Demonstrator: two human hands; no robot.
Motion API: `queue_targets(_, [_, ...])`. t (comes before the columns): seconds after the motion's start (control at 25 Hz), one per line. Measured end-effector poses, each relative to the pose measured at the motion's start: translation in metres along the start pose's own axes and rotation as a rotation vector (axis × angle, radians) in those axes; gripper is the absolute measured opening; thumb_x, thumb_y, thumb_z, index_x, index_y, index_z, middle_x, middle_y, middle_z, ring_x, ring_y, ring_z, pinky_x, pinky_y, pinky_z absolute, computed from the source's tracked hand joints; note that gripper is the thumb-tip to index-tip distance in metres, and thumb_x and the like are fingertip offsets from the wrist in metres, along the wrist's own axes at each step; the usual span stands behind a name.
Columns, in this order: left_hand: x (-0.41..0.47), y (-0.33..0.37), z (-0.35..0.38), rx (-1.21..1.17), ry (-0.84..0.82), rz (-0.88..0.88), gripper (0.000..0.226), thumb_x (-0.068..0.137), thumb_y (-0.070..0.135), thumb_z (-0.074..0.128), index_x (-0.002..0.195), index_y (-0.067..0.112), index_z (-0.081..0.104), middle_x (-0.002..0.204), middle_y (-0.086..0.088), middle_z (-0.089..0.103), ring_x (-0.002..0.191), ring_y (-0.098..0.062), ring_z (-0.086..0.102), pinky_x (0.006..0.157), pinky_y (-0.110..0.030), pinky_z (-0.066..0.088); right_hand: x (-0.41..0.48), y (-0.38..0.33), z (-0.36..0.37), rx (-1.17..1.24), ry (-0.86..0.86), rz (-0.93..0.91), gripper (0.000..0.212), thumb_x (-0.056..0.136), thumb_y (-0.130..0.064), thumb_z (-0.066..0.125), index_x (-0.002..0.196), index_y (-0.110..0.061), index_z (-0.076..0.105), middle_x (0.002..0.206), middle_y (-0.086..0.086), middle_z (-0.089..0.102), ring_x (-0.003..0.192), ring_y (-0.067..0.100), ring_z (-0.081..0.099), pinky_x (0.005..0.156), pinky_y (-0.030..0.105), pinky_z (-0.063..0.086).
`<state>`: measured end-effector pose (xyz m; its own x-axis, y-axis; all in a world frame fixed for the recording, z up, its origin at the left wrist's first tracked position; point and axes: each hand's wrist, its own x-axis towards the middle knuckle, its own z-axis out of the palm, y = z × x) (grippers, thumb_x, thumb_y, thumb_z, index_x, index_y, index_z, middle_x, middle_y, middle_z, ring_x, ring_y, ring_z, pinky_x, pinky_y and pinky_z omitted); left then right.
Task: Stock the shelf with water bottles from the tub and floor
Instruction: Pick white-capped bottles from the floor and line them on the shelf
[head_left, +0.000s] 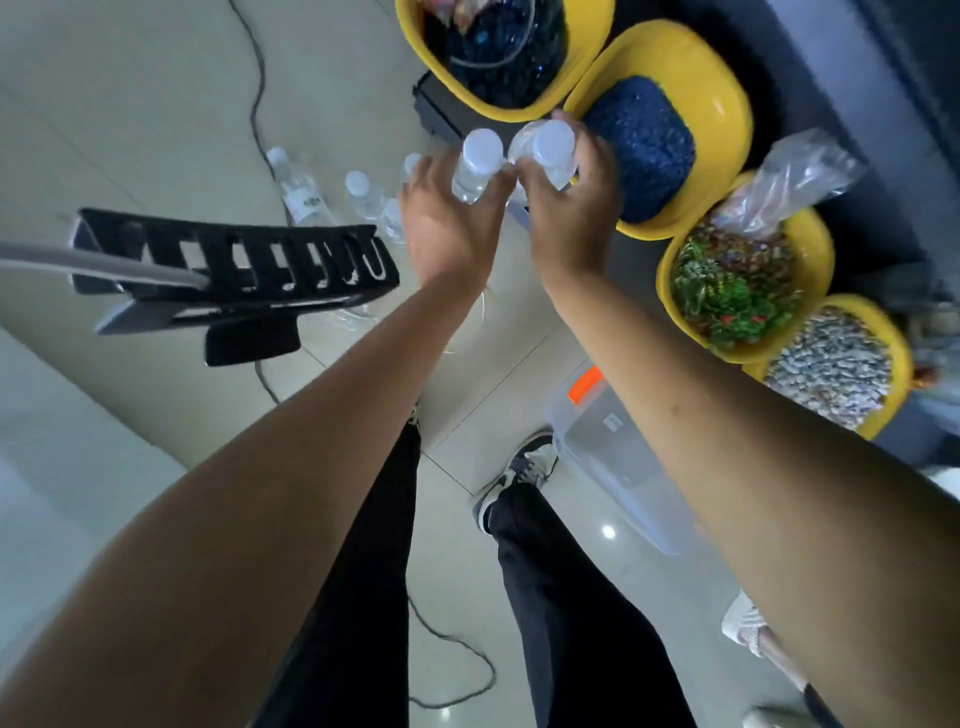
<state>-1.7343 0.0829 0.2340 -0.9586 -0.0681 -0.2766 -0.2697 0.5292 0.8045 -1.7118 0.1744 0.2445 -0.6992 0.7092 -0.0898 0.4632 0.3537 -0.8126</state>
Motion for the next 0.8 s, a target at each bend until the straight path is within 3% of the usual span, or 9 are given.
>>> queue_targets(0.12, [-0.034, 0.107, -0.053, -0.143, 0.012, 0.081, 0.044, 0.087, 0.047, 0.075, 0.119, 0.017, 0.072, 0.108, -0.003, 0.068, 0.106, -0.026, 0.06, 0.095, -0.042, 0.048, -0.001, -0.097, -0.076, 0.066, 0.133, -0.094, 0.04, 0.084, -0.007, 0.078, 0.122, 0.003, 0.069, 0.114, 0.02, 0.067, 0.112, 0.035, 0.063, 0.099, 0.045, 0.048])
queue_targets(0.24, [-0.07, 0.203, -0.106, -0.236, 0.043, 0.189, 0.045, 0.084, 0.047, 0.076, 0.116, 0.014, 0.074, 0.109, -0.01, 0.069, 0.108, -0.03, 0.061, 0.097, -0.047, 0.047, -0.011, -0.188, -0.154, 0.114, 0.217, -0.165, 0.037, 0.081, -0.009, 0.08, 0.116, 0.0, 0.073, 0.103, 0.018, 0.062, 0.101, 0.034, 0.064, 0.091, 0.048, 0.052])
queue_targets(0.36, [-0.109, 0.293, -0.155, -0.36, 0.024, 0.281, 0.044, 0.081, 0.048, 0.073, 0.113, 0.019, 0.075, 0.107, -0.004, 0.065, 0.11, -0.029, 0.06, 0.1, -0.048, 0.046, -0.025, -0.267, -0.235, 0.198, 0.275, -0.207, 0.032, 0.083, -0.019, 0.08, 0.111, -0.006, 0.075, 0.099, 0.01, 0.058, 0.095, 0.025, 0.063, 0.087, 0.042, 0.054])
queue_targets(0.52, [-0.155, 0.403, -0.206, -0.417, -0.087, 0.463, 0.043, 0.082, 0.05, 0.073, 0.105, 0.012, 0.076, 0.092, -0.003, 0.058, 0.1, -0.033, 0.056, 0.091, -0.048, 0.047, -0.043, -0.344, -0.339, 0.256, 0.416, -0.256, 0.022, 0.083, -0.024, 0.081, 0.101, -0.012, 0.075, 0.094, 0.002, 0.057, 0.086, 0.002, 0.057, 0.084, 0.027, 0.051])
queue_targets(0.6, [-0.171, 0.445, -0.219, -0.446, -0.158, 0.53, 0.043, 0.084, 0.047, 0.074, 0.098, 0.007, 0.076, 0.09, -0.012, 0.061, 0.098, -0.037, 0.055, 0.088, -0.051, 0.047, -0.049, -0.368, -0.379, 0.263, 0.444, -0.248, 0.017, 0.083, -0.024, 0.081, 0.098, -0.021, 0.074, 0.094, 0.007, 0.06, 0.086, 0.007, 0.06, 0.084, 0.03, 0.053])
queue_targets(0.72, [-0.203, 0.508, -0.225, -0.48, -0.274, 0.617, 0.035, 0.082, 0.046, 0.074, 0.092, 0.013, 0.078, 0.087, -0.012, 0.066, 0.096, -0.035, 0.057, 0.087, -0.049, 0.048, -0.056, -0.398, -0.448, 0.273, 0.51, -0.28, 0.02, 0.084, -0.026, 0.081, 0.091, -0.041, 0.069, 0.095, 0.005, 0.066, 0.093, 0.023, 0.065, 0.087, 0.038, 0.054])
queue_targets(0.8, [-0.226, 0.542, -0.218, -0.523, -0.401, 0.69, 0.035, 0.083, 0.047, 0.073, 0.096, 0.014, 0.079, 0.091, -0.013, 0.069, 0.1, -0.037, 0.06, 0.088, -0.049, 0.05, -0.062, -0.403, -0.494, 0.284, 0.568, -0.277, 0.018, 0.083, -0.028, 0.081, 0.094, -0.039, 0.073, 0.098, 0.002, 0.07, 0.096, 0.021, 0.068, 0.089, 0.038, 0.056])
